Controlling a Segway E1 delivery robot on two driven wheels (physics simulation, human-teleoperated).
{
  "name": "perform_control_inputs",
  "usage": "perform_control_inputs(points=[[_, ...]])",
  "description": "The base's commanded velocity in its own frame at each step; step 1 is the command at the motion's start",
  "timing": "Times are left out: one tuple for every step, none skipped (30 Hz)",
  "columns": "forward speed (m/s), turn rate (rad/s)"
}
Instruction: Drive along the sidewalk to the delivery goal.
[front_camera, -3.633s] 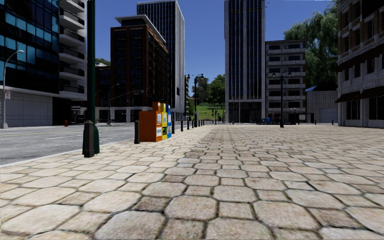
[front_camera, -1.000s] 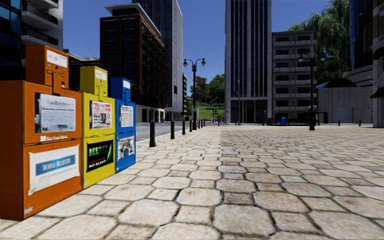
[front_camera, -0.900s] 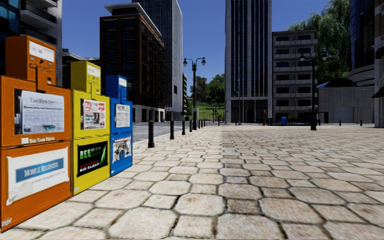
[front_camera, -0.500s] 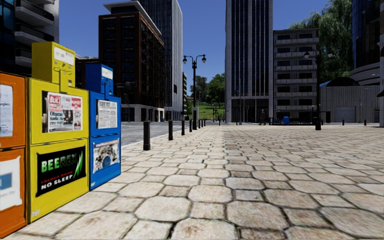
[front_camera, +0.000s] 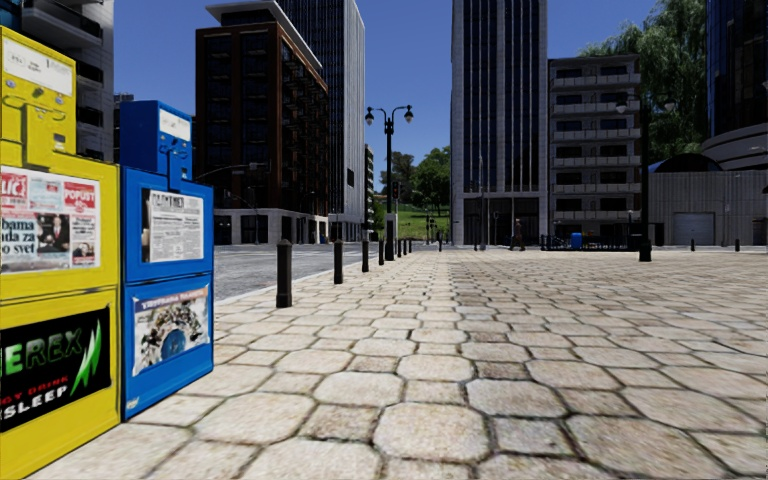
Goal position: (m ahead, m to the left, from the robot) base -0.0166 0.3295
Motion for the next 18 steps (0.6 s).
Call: perform_control_inputs(points=[[0.0,0.0],[0.0,0.0],[0.0,0.0],[0.0,0.0],[0.0,0.0],[0.0,0.0],[0.0,0.0],[0.0,0.0],[0.0,0.0],[0.0,0.0],[0.0,0.0],[0.0,0.0],[0.0,0.0],[0.0,0.0],[0.0,0.0],[0.0,0.0],[0.0,0.0],[0.0,0.0]])
